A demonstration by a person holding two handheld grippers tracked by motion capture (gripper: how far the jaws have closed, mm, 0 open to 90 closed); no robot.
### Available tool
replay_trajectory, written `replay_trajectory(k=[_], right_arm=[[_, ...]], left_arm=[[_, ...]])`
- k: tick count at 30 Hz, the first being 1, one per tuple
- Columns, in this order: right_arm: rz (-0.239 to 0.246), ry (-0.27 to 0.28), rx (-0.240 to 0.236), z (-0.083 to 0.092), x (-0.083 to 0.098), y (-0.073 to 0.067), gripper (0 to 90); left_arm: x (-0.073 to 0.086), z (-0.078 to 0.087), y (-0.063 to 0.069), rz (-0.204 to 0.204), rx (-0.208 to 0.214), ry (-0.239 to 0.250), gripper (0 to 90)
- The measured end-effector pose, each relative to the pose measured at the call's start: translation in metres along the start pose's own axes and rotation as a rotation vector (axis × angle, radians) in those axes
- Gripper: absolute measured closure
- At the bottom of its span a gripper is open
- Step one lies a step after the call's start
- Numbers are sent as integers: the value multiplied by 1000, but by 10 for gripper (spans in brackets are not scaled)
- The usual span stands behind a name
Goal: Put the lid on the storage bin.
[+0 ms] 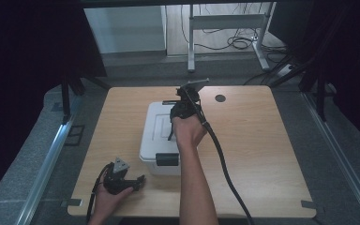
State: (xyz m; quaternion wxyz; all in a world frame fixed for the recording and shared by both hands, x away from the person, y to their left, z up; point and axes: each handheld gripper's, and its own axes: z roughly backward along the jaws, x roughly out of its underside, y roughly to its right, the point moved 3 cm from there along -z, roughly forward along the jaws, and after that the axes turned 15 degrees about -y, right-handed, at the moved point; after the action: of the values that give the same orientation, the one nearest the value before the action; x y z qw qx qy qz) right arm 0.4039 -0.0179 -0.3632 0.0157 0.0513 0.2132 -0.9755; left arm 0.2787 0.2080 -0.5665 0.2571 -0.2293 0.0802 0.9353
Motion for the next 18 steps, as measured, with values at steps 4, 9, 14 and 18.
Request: replay_trajectory(k=[4,9,14,18], right_arm=[[-7,2,-6,0,0,2,843],[-19,-6,-7,-3,0,12,838],[-10,-5,-19,-3,0,14,836],[1,-2,-27,-2,-1,13,808]], left_arm=[[0,0,0,0,0,0,125],[0,0,0,0,0,0,125],[0,0,0,0,0,0,126],[0,0,0,-3,0,-2,125]])
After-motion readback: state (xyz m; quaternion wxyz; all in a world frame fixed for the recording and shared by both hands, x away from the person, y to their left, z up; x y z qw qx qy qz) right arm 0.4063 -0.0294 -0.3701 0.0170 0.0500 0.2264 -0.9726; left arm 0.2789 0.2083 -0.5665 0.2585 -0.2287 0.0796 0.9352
